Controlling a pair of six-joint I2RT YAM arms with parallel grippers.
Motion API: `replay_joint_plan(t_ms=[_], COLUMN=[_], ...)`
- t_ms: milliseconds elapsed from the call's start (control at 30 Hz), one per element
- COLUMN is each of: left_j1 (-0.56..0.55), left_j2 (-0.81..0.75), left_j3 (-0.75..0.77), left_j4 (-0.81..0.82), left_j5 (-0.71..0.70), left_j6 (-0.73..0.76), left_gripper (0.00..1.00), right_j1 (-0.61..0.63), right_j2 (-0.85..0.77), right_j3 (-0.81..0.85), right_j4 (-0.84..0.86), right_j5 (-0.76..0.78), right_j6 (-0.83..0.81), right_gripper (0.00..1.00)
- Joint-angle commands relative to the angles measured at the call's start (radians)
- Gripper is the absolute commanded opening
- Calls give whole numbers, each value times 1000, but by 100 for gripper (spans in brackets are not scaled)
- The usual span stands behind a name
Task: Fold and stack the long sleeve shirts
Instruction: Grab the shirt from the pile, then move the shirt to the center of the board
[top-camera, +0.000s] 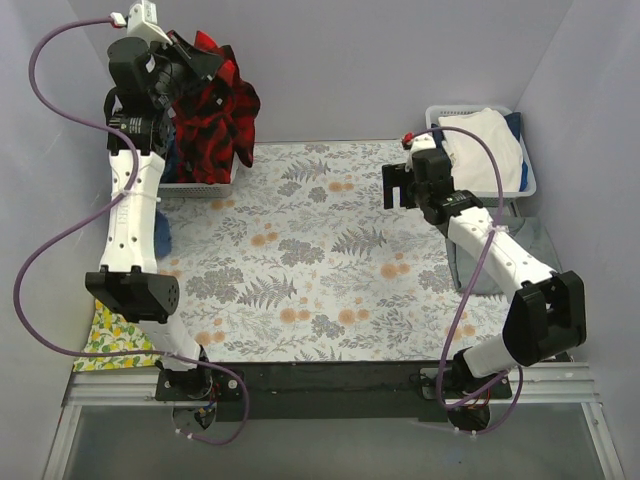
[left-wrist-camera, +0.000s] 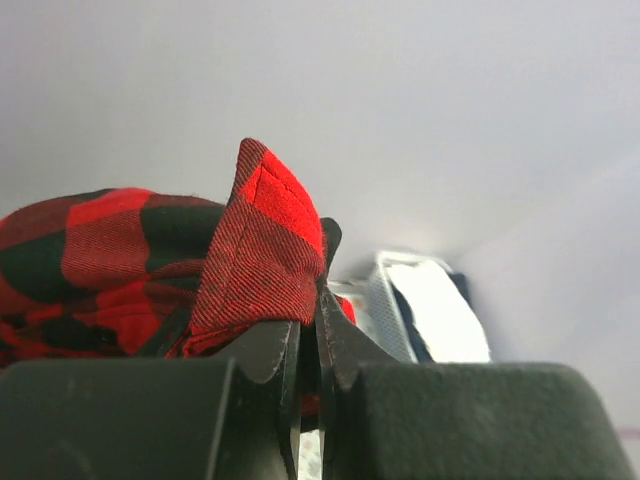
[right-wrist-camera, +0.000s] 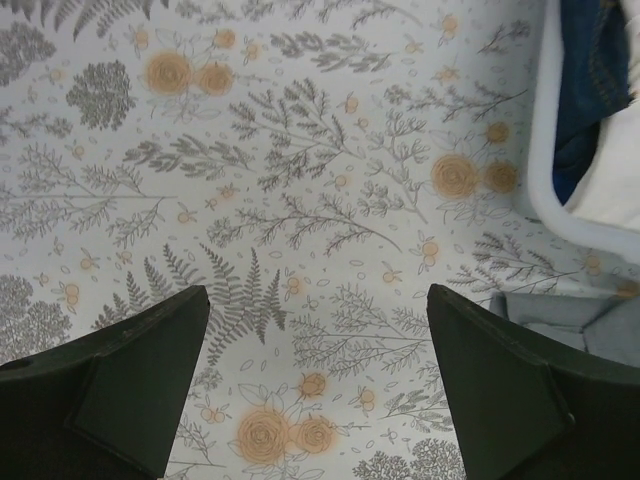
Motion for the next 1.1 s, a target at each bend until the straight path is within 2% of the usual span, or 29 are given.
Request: replay_joint_plan(t_ms=[0,100,200,300,333,400,433,533,833,967,1067], left_j1=[-64,-136,-211,-258,-264,-271,-275,-288,-449,-488,-488], left_j2=[-115,-153,-170,-178,-181,-196,-202,-218,-172,-149,-159], left_j3=[-65,-110,-91,-45,-35,-18,-16,-5,56,48,-7], left_j4=[61,60,45,46,46,68,90,130,249,255,246], left_j5=[180,188,198,221,236,270,303,368,599,603,555], left_j6=[17,64,117,141,147,146,140,123,124,135,154], left_gripper=[0,0,0,0,0,0,0,0,0,0,0], right_j1=[-4,-8,-12,-12,-12,-12,-13,-15,-13,-15,-13], right_j2=[-73,-90,-108,-113,-107,-94,-81,-49,-82,-117,-142], right_j3=[103,132,149,173,181,205,211,219,156,121,80], right_j4=[14,0,-1,14,26,38,57,98,158,160,160], right_j5=[81,85,52,-55,-177,-314,-442,-570,-586,-601,-638], right_j6=[7,2,2,-7,-21,-67,-79,-99,-92,-99,-108], right_gripper=[99,99,99,99,98,98,99,99,99,99,99])
